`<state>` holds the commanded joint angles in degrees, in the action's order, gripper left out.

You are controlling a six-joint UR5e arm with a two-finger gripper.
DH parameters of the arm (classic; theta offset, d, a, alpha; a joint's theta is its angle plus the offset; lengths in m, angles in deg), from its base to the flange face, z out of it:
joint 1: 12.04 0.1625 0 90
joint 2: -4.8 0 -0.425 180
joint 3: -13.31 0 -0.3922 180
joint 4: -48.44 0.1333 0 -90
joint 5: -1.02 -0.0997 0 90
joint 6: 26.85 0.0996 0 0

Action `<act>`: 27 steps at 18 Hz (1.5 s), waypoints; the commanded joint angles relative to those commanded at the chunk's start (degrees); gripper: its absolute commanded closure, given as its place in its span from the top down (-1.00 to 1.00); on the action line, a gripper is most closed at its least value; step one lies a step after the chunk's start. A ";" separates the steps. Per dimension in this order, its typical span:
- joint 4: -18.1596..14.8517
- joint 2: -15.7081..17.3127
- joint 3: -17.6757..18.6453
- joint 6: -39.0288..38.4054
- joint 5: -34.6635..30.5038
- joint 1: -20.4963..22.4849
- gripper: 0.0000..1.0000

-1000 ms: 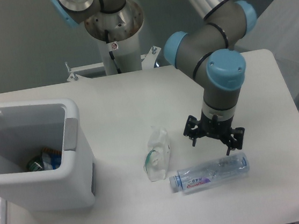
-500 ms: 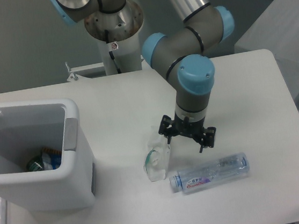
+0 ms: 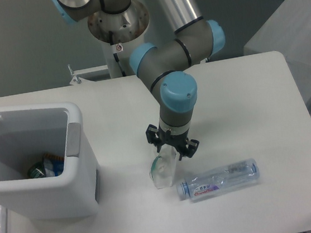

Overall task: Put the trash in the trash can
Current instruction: 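Move the open gripper over the crumpled clear plastic wrapper and lower, then close the gripper on the plastic wrapper and lift it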

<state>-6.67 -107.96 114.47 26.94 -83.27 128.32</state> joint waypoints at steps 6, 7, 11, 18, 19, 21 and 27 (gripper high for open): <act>-2.02 0.53 -1.32 0.18 0.96 0.53 -1.00; -2.37 0.53 -1.58 0.09 1.40 0.61 -1.00; -2.72 0.88 -2.37 0.00 2.37 0.62 -1.00; -7.65 4.04 -9.04 -4.28 15.62 5.00 -1.00; -7.65 4.04 -10.53 -6.66 17.65 5.53 -1.00; -7.47 3.87 -13.78 -12.19 20.82 5.80 -1.00; -7.29 1.85 -21.00 -23.72 25.40 5.80 -1.00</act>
<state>-13.96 -106.12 93.47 3.22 -57.88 134.12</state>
